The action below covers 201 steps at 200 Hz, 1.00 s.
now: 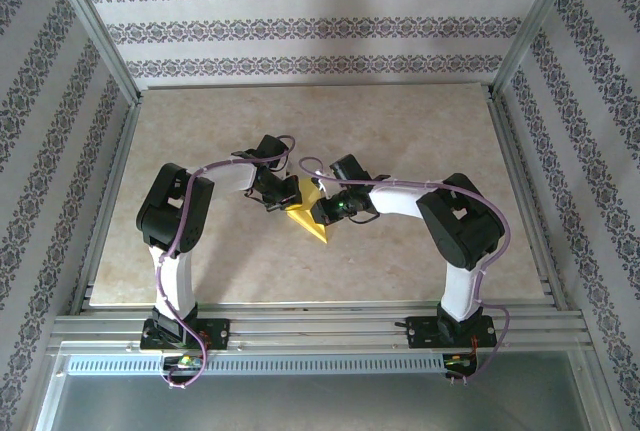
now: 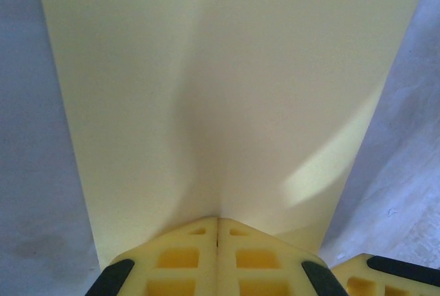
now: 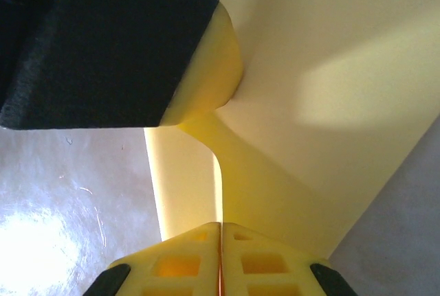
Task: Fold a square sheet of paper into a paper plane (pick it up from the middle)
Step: Third fold the triangle at the center of the table.
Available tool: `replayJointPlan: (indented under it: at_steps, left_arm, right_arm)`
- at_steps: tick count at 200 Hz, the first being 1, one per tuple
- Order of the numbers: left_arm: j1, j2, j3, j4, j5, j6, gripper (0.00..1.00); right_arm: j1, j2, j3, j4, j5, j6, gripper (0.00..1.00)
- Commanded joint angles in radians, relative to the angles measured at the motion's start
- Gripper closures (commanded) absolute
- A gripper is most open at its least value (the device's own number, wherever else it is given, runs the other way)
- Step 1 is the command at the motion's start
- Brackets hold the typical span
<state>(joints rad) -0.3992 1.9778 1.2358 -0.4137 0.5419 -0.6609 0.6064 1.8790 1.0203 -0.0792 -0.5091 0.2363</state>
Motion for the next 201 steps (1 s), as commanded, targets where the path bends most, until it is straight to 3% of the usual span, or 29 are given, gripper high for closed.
replayJointPlan:
  at_steps: [1, 154, 201]
  left_arm:
    - [0.005, 0.033, 0.012, -0.06, -0.019, 0.021, 0.94]
    - [0.005, 0.021, 0.023, -0.069, -0.017, 0.023, 0.94]
    - [0.015, -0.057, 0.026, -0.035, -0.018, -0.031, 0.9]
  right_arm:
    - [0.008, 0.023, 0.026, -0.019, 0.014, -0.018, 0.89]
    - [0.008, 0.05, 0.041, -0.063, 0.052, -0.032, 0.88]
    - [0.009, 0.063, 0.042, -0.08, 0.064, -0.037, 0.88]
